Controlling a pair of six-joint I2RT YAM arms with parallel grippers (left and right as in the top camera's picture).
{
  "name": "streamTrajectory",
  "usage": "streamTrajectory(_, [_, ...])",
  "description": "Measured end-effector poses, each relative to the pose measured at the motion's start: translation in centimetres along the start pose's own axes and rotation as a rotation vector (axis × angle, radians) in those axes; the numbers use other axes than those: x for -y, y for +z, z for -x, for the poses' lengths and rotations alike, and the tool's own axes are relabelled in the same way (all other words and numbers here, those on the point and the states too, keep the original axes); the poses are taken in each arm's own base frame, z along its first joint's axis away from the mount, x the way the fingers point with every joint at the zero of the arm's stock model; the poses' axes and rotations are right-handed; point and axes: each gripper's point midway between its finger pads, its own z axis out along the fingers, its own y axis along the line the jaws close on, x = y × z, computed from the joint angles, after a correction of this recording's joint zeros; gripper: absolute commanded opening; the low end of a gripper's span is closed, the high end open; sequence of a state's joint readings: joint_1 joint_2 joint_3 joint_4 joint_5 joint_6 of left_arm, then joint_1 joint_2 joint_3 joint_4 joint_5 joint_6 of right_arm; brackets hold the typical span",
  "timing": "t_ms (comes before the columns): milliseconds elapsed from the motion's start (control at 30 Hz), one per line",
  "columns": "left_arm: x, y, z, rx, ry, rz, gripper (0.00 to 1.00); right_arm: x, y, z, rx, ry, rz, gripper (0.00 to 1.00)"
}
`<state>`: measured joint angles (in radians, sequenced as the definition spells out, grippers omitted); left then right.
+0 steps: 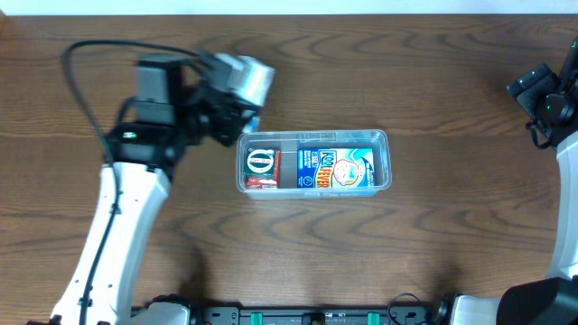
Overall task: Pack container
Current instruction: 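Carry the Panadol box into the container and lower it in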
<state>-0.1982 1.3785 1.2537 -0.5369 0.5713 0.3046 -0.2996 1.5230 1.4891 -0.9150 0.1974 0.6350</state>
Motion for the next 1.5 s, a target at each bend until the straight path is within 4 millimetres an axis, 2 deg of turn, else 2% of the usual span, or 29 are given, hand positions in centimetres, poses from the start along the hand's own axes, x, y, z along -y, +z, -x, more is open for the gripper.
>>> streamTrajectory(133, [4.4,2.8,1.0,0.010,0.156,-0.093,0.38,0.0,0.0,0.0,0.000,0.000,0.000,0.99])
streamTrajectory(300, [7.8,6.7,-1.0,-0.070,0.238,-0.187,0.39,0.0,0.0,0.0,0.000,0.000,0.000,0.99])
streamTrajectory(500, [10.6,11.6,-5.1,-0.194,0.320,-0.283,0.38,0.0,0.0,0.0,0.000,0.000,-0.001,0.99])
streamTrajectory(667, [11.6,14.7,-6.1,-0.191,0.385,-0.316,0.38,0.0,0.0,0.0,0.000,0.000,-0.001,0.99])
streamTrajectory(933, [12.2,16.5,-7.3,-0.193,0.497,-0.349,0.38,0.0,0.0,0.0,0.000,0.000,0.000,0.99])
streamTrajectory(1333, [10.9,17.1,-8.0,-0.225,0.553,-0.291,0.39,0.0,0.0,0.0,0.000,0.000,0.000,0.99])
streamTrajectory(1500, [10.8,17.2,-8.0,-0.225,0.574,-0.286,0.48,0.0,0.0,0.0,0.000,0.000,0.000,0.99])
